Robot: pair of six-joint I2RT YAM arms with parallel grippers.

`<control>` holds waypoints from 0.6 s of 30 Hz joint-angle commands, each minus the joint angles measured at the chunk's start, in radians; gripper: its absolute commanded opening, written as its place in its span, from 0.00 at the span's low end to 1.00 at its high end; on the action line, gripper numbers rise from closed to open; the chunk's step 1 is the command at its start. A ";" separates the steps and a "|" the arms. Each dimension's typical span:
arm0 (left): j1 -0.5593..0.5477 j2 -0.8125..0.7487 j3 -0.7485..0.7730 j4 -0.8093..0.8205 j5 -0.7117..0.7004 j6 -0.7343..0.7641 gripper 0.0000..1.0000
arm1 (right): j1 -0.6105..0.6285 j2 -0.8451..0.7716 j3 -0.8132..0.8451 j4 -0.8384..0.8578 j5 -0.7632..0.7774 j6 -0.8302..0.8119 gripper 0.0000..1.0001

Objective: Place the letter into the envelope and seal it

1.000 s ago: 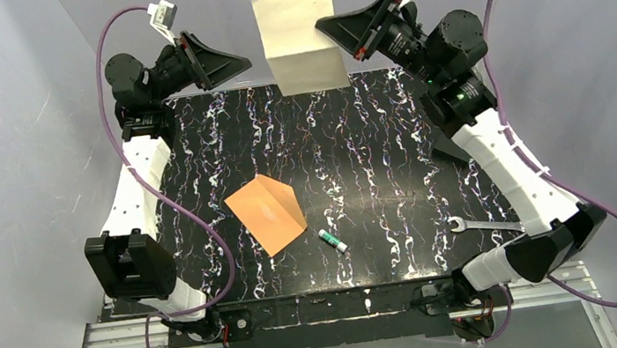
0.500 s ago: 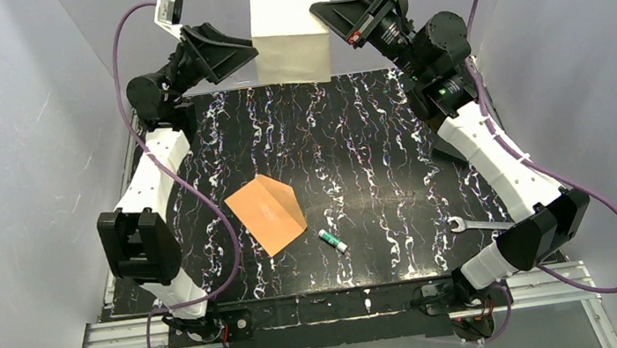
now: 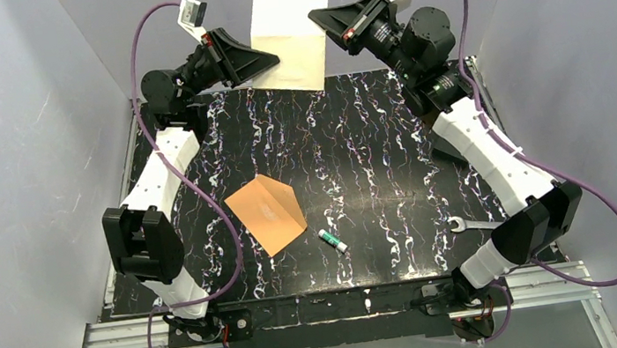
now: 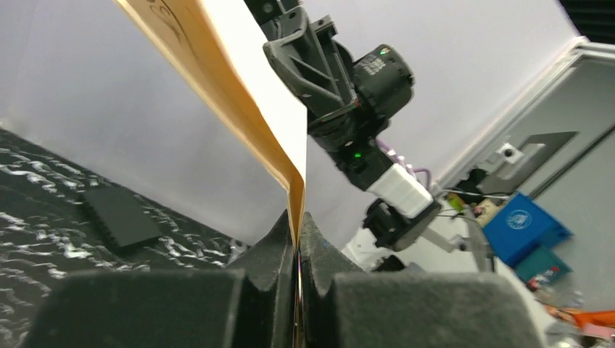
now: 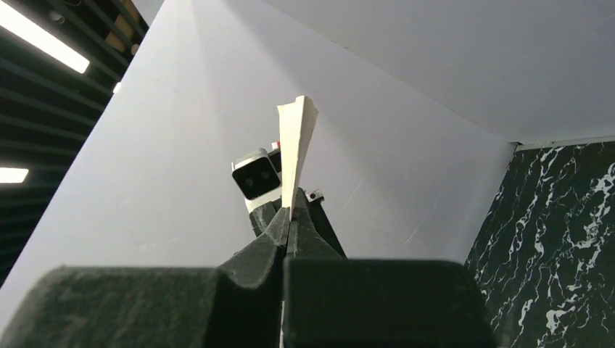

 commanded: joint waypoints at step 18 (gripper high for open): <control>0.000 -0.084 0.027 -0.195 0.130 0.184 0.00 | -0.069 -0.057 0.156 -0.300 -0.347 -0.789 0.88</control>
